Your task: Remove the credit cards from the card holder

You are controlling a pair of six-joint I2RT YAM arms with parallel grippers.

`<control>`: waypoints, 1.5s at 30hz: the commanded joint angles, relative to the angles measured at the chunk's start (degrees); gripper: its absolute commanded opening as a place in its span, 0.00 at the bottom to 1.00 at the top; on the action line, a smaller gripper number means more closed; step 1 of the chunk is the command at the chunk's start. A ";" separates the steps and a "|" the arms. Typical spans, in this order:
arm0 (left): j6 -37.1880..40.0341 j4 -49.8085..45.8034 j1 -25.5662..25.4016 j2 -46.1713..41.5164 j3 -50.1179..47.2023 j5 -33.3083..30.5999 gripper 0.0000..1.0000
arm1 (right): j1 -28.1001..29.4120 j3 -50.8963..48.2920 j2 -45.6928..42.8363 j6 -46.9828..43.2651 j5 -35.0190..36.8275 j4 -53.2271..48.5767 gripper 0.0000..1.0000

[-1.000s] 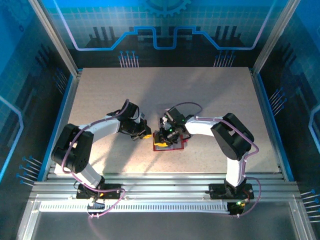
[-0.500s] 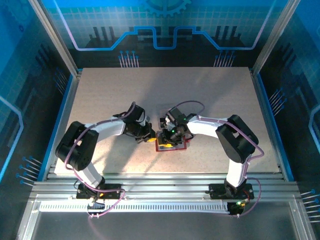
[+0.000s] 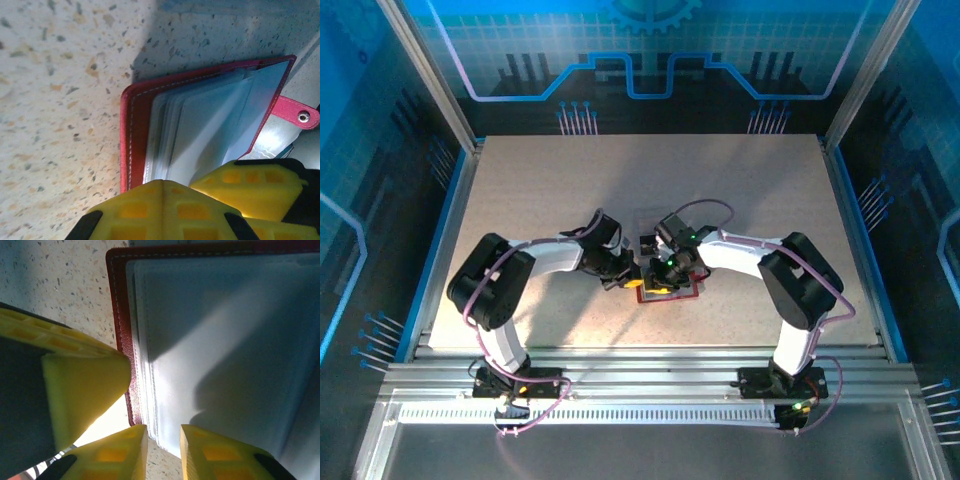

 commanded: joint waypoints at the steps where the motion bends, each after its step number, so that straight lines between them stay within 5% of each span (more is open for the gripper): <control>1: -1.59 1.34 -0.72 1.91 1.76 1.95 0.00 | -0.27 -0.64 -1.60 -1.19 1.52 -2.52 0.22; 23: -1.71 1.34 -0.38 5.20 -0.49 1.73 0.00 | -1.44 -1.12 -2.80 -4.84 9.51 -8.45 0.21; 37: -0.81 -0.11 -0.08 5.30 -0.09 1.37 0.00 | -0.40 2.21 -5.32 -6.13 20.53 -16.96 0.34; 45: -0.59 -0.46 -0.03 5.12 0.00 1.32 0.00 | -0.16 4.01 -5.76 -7.88 25.78 -20.48 0.55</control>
